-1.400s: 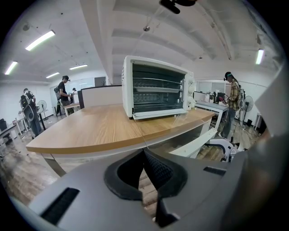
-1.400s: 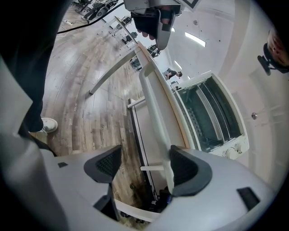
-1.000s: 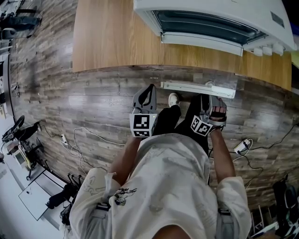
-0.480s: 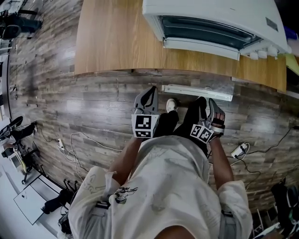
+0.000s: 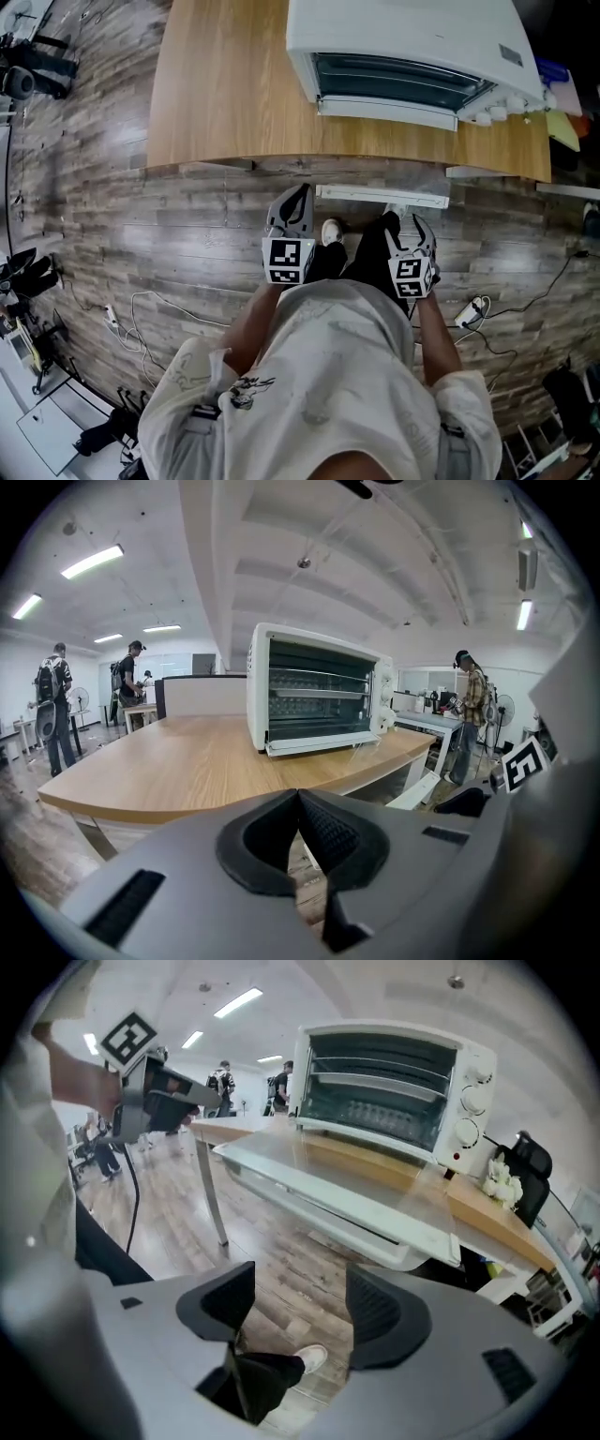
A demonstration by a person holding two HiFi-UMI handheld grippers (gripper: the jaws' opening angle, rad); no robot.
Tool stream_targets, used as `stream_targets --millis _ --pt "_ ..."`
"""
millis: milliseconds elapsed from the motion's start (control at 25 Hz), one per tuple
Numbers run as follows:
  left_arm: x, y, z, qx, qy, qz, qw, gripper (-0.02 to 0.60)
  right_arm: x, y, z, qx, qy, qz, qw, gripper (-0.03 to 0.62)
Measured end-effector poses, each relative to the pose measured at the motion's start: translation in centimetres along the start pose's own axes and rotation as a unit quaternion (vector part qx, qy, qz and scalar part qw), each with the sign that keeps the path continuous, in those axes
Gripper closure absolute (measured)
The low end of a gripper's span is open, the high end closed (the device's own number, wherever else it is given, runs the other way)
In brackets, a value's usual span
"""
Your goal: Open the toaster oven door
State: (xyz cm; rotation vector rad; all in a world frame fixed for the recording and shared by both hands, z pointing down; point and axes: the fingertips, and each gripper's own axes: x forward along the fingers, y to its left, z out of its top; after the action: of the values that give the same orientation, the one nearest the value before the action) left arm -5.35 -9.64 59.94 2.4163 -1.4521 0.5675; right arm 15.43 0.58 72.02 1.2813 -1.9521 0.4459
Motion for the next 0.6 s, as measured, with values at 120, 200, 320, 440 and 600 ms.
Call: stream_targets --millis 120,200,320,440,600 --pt "-0.1 0.1 0.6 0.000 -0.011 0.000 0.9999 0.568 -1.5 -0.2 1.8 0.035 -0.015 0.001 0.999 0.278" --pt "0.0 0.0 0.8 0.001 -0.015 -0.001 0.9999 0.566 -2.4 -0.5 3.1 0.058 -0.025 0.002 0.998 0.278" --pt "0.0 -0.3 1.2 0.001 -0.018 -0.007 0.9998 0.567 -3.4 -1.0 4.1 0.078 -0.039 -0.002 0.996 0.278" --pt "0.0 -0.6 1.8 0.002 -0.024 -0.012 0.9996 0.568 -4.7 -1.6 6.3 0.093 -0.063 -0.006 0.994 0.281" --pt "-0.1 -0.9 2.5 0.003 -0.030 -0.019 0.9994 0.567 -5.9 -2.6 9.3 0.104 -0.097 -0.015 0.990 0.283"
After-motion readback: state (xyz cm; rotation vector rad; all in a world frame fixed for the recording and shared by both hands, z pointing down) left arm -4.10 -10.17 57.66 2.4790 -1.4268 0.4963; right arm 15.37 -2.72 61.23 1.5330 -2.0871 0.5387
